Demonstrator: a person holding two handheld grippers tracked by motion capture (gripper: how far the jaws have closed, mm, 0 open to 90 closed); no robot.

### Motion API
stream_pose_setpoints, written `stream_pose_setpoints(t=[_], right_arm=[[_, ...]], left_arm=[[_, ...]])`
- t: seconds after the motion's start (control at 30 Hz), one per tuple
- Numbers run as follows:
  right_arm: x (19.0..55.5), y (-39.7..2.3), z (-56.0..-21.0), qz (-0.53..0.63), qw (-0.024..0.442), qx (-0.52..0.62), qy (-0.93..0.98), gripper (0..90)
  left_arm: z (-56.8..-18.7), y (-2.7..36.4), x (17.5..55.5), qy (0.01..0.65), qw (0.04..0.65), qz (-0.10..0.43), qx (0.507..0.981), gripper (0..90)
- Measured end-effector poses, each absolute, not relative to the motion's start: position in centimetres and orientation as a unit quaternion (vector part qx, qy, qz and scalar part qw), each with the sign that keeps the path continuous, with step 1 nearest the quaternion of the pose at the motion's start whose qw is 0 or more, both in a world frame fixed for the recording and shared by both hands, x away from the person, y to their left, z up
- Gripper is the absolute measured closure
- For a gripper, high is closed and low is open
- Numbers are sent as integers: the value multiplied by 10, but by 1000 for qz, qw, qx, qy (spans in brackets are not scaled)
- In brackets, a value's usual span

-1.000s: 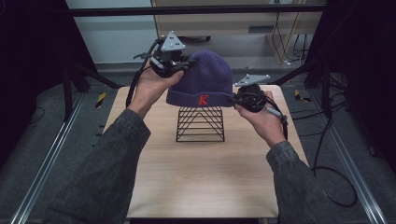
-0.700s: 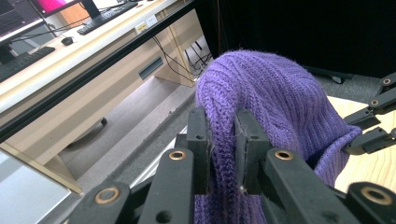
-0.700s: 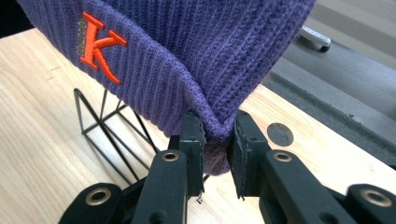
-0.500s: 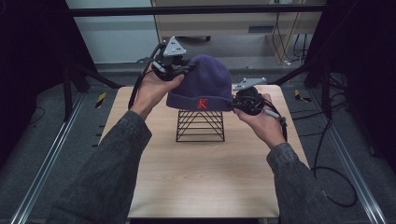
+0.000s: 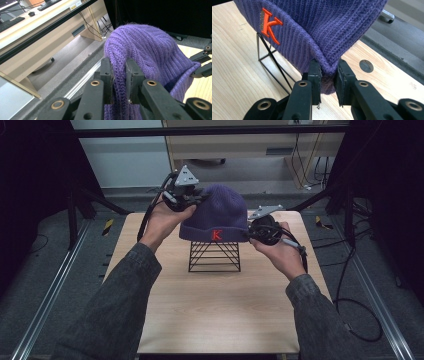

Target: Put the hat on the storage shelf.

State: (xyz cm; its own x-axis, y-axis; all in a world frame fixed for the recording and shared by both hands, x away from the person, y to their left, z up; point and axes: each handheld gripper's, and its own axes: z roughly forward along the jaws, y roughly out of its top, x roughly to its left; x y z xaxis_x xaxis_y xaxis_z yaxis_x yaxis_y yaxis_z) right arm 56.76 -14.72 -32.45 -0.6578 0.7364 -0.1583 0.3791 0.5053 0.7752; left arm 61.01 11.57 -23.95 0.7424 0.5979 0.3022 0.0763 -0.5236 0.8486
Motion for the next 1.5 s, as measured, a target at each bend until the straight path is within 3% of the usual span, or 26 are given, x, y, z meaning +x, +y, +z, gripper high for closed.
stream_pose_setpoints(t=[1.5], right_arm=[[565, -141, -351, 369, 222, 349, 832, 751]], left_arm=[[-271, 126, 606, 235, 449, 268, 819, 789]])
